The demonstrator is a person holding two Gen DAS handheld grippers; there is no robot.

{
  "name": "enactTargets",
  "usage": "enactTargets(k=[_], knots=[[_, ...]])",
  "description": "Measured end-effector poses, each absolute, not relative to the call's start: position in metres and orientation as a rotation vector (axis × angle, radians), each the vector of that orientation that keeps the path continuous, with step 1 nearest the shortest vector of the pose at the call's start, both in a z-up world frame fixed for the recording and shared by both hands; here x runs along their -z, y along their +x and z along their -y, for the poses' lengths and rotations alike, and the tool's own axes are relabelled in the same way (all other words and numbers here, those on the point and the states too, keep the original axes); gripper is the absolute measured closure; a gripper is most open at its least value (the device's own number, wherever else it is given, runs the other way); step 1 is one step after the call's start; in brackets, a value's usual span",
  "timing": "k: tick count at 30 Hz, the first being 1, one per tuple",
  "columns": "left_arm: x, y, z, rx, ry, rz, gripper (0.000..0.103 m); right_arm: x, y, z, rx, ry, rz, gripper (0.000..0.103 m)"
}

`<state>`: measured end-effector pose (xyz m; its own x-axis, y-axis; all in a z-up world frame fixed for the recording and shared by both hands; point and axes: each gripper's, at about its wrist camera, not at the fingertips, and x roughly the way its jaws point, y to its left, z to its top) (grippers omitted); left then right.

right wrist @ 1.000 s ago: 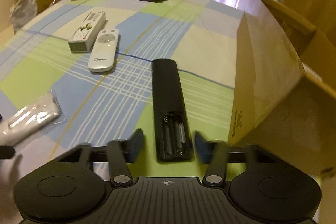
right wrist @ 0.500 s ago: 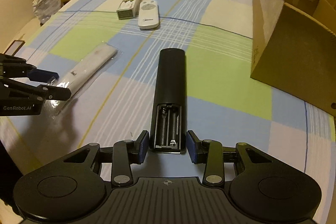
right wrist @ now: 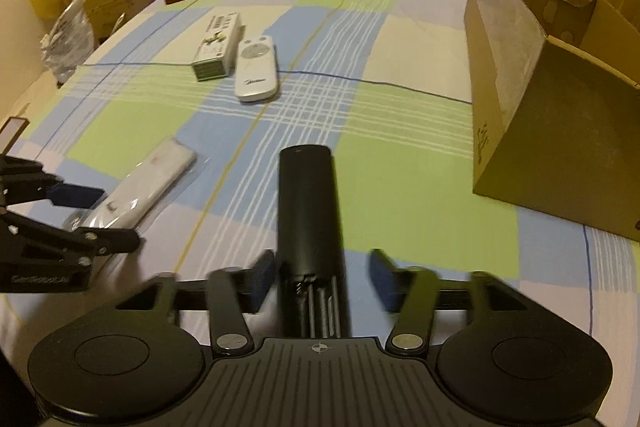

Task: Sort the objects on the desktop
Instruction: 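Grasp the black remote with the right tool while the left tool lifts the wrapped item, then carry the wrapped item and black remote over the cardboard box with both tools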

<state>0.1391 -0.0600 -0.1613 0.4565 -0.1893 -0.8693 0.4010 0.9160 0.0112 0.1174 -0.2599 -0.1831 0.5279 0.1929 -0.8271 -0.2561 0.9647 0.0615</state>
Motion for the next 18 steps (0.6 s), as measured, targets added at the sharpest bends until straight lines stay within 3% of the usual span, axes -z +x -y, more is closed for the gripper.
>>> enactTargets(k=[2, 10, 11, 12, 18], knots=[[0.161, 0.140, 0.061, 0.374, 0.233, -1.037, 0.069, 0.187, 0.121, 0.262, -0.268, -0.058, -0.986, 0.045], [0.158, 0.133, 0.057, 0.395, 0.215, -1.040, 0.070, 0.191, 0.110, 0.257, -0.284, -0.105, -0.981, 0.046], [0.157, 0.131, 0.056, 0.395, 0.210, -1.042, 0.070, 0.191, 0.109, 0.256, -0.287, -0.114, -0.980, 0.048], [0.157, 0.130, 0.055, 0.396, 0.208, -1.045, 0.070, 0.191, 0.108, 0.255, -0.287, -0.123, -0.978, 0.063], [0.154, 0.126, 0.057, 0.403, 0.219, -1.044, 0.070, 0.187, 0.109, 0.255, -0.277, -0.109, -0.986, 0.066]])
